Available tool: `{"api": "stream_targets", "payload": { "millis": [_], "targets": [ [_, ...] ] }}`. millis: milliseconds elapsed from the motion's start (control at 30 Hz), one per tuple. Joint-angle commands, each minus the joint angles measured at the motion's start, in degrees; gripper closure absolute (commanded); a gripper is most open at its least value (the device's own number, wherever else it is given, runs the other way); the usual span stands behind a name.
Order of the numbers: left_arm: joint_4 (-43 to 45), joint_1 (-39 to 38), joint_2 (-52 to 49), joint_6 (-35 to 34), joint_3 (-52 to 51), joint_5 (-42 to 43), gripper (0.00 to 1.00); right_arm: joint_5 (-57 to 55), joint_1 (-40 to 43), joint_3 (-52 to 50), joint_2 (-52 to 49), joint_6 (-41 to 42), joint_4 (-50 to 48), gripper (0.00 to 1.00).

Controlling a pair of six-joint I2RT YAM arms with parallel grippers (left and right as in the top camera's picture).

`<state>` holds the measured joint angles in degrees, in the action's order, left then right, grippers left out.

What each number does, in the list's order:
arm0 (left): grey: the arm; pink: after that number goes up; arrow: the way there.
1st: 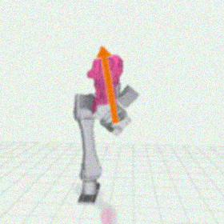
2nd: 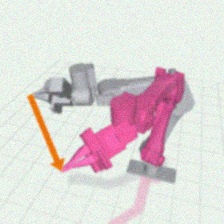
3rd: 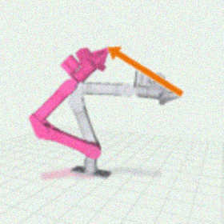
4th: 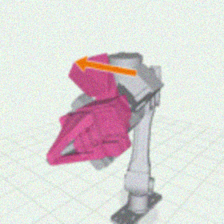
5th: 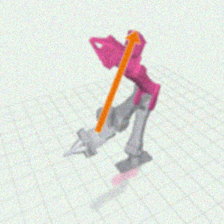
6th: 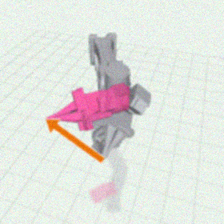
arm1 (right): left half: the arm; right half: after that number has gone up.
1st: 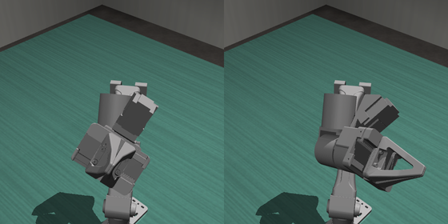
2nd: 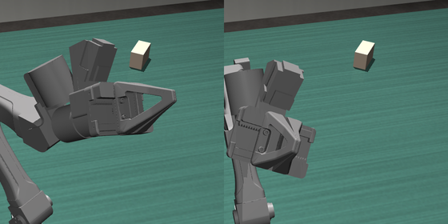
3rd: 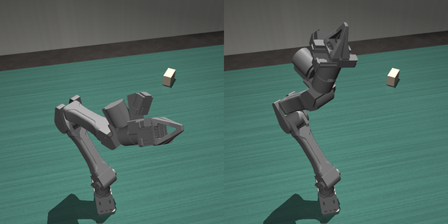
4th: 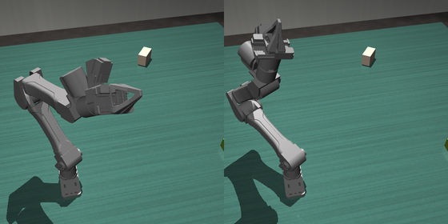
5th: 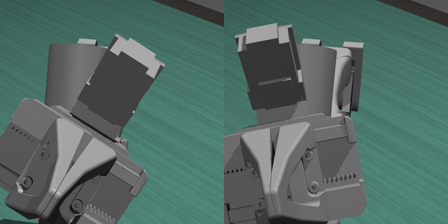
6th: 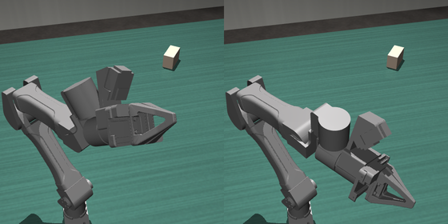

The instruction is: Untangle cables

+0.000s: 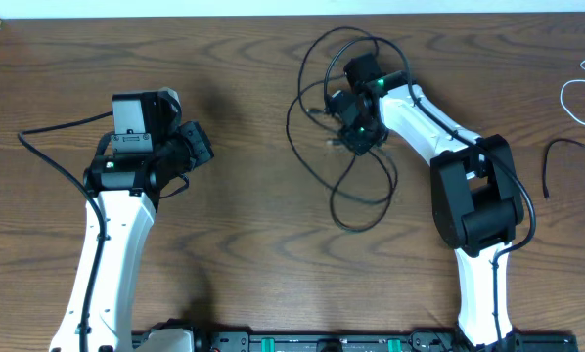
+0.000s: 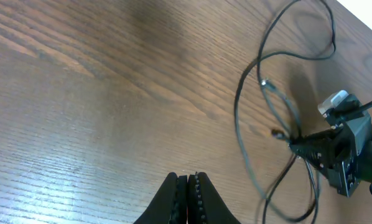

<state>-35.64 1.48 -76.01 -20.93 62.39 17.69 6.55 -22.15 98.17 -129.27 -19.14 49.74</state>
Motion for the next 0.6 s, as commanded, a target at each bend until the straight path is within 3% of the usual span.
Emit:
{"api": "stream_targets", "payload": {
  "millis": [0, 233, 567],
  "targets": [
    [0.04, 0.28, 0.02, 0.76, 0.61, -0.83, 0.92, 1.55, -0.33, -1.31, -0.90, 6.67, 0.04, 0.99],
    [0.00, 0.28, 0.02, 0.74, 0.61, -0.81, 0.92, 1.51, 0.81, 3.10, 1.77, 13.92, 2.73, 0.99],
    [0.00, 0.28, 0.02, 0.74, 0.61, -0.81, 0.92, 1.51, 8.90, 16.70, 14.73, 17.86, 9.94, 0.99]
  ]
}}
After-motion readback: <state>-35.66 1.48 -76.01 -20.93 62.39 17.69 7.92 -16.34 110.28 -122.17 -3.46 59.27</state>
